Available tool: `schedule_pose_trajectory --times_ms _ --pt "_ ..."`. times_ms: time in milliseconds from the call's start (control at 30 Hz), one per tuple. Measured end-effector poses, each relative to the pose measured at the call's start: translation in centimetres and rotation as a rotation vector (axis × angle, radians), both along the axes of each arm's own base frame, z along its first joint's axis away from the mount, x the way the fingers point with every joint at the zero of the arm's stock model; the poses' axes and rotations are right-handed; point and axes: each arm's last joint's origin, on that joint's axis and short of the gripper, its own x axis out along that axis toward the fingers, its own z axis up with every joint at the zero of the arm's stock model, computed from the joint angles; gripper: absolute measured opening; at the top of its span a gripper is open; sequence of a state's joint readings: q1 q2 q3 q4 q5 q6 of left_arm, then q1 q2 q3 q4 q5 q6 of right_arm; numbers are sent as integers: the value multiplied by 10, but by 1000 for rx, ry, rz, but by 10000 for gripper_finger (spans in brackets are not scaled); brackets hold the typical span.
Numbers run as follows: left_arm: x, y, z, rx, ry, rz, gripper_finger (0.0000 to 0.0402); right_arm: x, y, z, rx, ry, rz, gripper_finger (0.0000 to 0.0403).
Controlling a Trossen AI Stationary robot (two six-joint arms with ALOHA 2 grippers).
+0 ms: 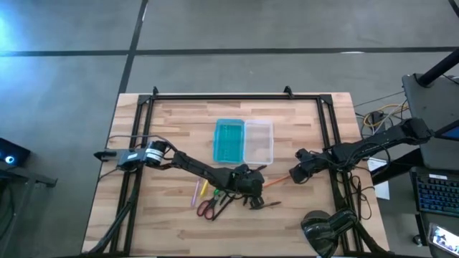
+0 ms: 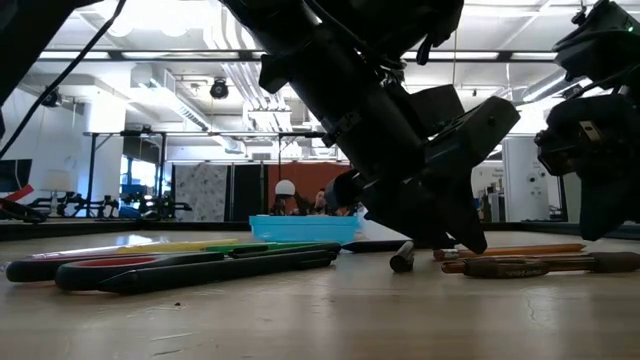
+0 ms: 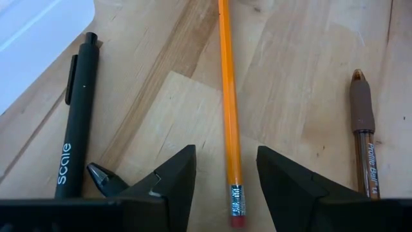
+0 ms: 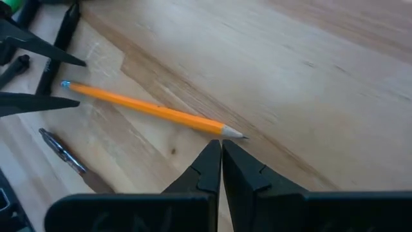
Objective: Pick & place school supplies into a supply box
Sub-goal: Put the yellow pencil into the supply box
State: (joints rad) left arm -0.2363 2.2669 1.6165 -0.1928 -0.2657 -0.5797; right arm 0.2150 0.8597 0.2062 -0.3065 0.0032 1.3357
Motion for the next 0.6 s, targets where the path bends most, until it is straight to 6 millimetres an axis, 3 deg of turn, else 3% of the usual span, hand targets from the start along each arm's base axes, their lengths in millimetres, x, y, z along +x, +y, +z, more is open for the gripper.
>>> schedule_pose_trajectory --times_ms 600 --pt "0 1 0 2 0 9 151 -2 -2 -5 -18 9 -39 9"
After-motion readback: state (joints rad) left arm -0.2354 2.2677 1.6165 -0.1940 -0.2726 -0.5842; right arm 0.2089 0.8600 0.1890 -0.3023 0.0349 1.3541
